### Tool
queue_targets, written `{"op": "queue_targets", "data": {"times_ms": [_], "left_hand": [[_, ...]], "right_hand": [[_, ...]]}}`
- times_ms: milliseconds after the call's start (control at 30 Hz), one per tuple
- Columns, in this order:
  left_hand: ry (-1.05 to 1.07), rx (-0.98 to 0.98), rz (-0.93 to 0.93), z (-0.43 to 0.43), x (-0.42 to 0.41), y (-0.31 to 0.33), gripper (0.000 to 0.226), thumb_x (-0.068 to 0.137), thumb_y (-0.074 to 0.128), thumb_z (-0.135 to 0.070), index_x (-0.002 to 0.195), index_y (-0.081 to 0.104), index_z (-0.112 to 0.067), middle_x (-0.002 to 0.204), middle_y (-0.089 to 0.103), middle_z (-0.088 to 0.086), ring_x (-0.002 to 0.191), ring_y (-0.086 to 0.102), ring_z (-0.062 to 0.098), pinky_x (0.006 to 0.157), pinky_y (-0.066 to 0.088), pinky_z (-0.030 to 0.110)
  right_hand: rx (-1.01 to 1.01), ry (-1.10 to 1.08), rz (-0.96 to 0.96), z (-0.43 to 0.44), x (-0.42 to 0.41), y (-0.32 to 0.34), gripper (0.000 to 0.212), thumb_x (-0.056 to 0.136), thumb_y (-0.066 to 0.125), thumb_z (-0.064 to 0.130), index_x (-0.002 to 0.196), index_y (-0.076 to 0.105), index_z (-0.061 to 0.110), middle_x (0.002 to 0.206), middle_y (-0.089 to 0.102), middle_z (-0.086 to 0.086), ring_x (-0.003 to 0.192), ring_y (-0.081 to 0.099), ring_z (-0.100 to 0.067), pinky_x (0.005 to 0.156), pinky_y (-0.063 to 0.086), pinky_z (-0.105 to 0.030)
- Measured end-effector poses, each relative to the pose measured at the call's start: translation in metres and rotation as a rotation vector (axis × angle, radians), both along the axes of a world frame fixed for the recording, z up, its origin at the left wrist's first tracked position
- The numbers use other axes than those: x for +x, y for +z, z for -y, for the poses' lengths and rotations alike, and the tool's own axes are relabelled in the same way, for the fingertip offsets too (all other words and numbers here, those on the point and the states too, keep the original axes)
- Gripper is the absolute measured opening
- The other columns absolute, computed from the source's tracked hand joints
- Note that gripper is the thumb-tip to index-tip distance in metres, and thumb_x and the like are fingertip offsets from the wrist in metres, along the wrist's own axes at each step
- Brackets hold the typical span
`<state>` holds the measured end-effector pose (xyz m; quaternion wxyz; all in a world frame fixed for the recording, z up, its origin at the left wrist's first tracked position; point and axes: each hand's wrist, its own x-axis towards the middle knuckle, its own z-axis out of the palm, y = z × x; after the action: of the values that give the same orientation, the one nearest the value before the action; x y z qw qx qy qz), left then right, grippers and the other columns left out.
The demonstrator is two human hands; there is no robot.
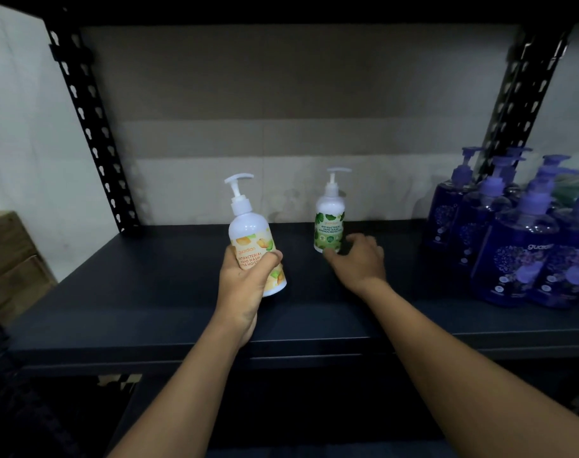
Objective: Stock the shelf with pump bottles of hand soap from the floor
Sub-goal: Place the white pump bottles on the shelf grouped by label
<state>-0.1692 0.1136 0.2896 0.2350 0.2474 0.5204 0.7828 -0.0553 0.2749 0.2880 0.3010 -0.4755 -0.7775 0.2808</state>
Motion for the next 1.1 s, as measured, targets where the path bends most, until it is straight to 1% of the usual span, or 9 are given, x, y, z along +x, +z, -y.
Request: {"op": "queue_targets", "data": {"times_ms": [100,167,300,367,533,733,833,933,1100], "left_hand": [[0.005,-0.034,-0.026,0.005,0.001,0.002,0.048,0.065,0.079,-0.015,0.109,0.059,-0.019,0.098,0.068,0.008,0.090,0.069,0.024,0.083,0.058,0.041],[0.028,-0.088,-0.106,0.010,-0.004,0.003,0.041,0.073,0.081,-0.006,0.106,0.059,-0.019,0.096,0.069,0.007,0.088,0.068,0.022,0.080,0.059,0.038],[0.066,-0.226,-0.314,0.025,-0.019,0.007,0.036,0.077,0.083,-0.008,0.102,0.063,-0.026,0.093,0.073,0.001,0.083,0.071,0.012,0.071,0.058,0.024],[0.080,-0.267,-0.369,0.029,-0.028,0.008,0.035,0.076,0.085,-0.010,0.099,0.064,-0.026,0.095,0.074,0.001,0.084,0.072,0.011,0.071,0.057,0.022],[0.111,-0.357,-0.431,0.028,-0.042,0.007,0.037,0.073,0.088,-0.015,0.102,0.065,-0.020,0.101,0.073,0.003,0.091,0.073,0.016,0.084,0.060,0.032],[0.091,-0.403,-0.459,0.028,-0.046,0.002,0.060,0.066,0.093,-0.023,0.118,0.061,-0.019,0.105,0.073,-0.004,0.096,0.071,0.012,0.089,0.058,0.033],[0.093,-0.455,-0.519,0.035,-0.044,0.000,0.071,0.059,0.095,-0.030,0.118,0.057,-0.022,0.107,0.071,-0.007,0.095,0.071,0.008,0.087,0.058,0.031],[0.131,-0.528,-0.590,0.040,-0.043,-0.002,0.064,0.060,0.094,-0.025,0.111,0.055,-0.022,0.106,0.070,-0.006,0.093,0.070,0.009,0.084,0.057,0.028],[0.190,-0.579,-0.586,0.033,-0.051,-0.003,0.056,0.067,0.092,-0.024,0.112,0.061,-0.015,0.099,0.067,-0.009,0.087,0.066,0.008,0.061,0.042,0.003]], "right_hand": [[0.064,0.072,0.255,0.022,0.009,-0.001,0.065,0.091,0.055,0.060,0.141,0.050,0.018,0.148,0.040,-0.006,0.135,0.037,-0.030,0.110,0.032,-0.039],[0.118,0.139,0.391,0.034,0.011,-0.002,0.068,0.092,0.047,0.066,0.144,0.047,0.022,0.151,0.039,-0.004,0.137,0.036,-0.029,0.112,0.029,-0.041],[0.172,0.218,0.548,0.044,0.011,-0.003,0.068,0.096,0.033,0.066,0.150,0.041,0.026,0.161,0.029,-0.002,0.149,0.023,-0.029,0.121,0.016,-0.047],[0.168,0.231,0.576,0.044,0.010,-0.003,0.068,0.097,0.028,0.065,0.152,0.036,0.027,0.164,0.024,-0.001,0.152,0.017,-0.029,0.122,0.014,-0.048],[0.161,0.241,0.629,0.042,0.008,-0.005,0.070,0.097,0.023,0.064,0.157,0.027,0.029,0.168,0.016,0.001,0.154,0.010,-0.027,0.122,0.011,-0.049],[0.145,0.231,0.638,0.044,0.008,-0.005,0.070,0.096,0.023,0.065,0.157,0.027,0.030,0.168,0.015,0.002,0.155,0.009,-0.026,0.123,0.009,-0.049],[0.144,0.228,0.646,0.045,0.007,-0.003,0.070,0.096,0.023,0.065,0.157,0.027,0.031,0.168,0.015,0.003,0.155,0.009,-0.025,0.123,0.009,-0.048],[0.142,0.226,0.648,0.045,0.008,-0.003,0.070,0.096,0.023,0.066,0.157,0.027,0.031,0.168,0.015,0.003,0.154,0.009,-0.025,0.123,0.010,-0.049],[0.147,0.227,0.643,0.046,0.008,-0.002,0.070,0.096,0.024,0.066,0.156,0.028,0.031,0.168,0.016,0.003,0.154,0.010,-0.025,0.122,0.011,-0.049]]}}
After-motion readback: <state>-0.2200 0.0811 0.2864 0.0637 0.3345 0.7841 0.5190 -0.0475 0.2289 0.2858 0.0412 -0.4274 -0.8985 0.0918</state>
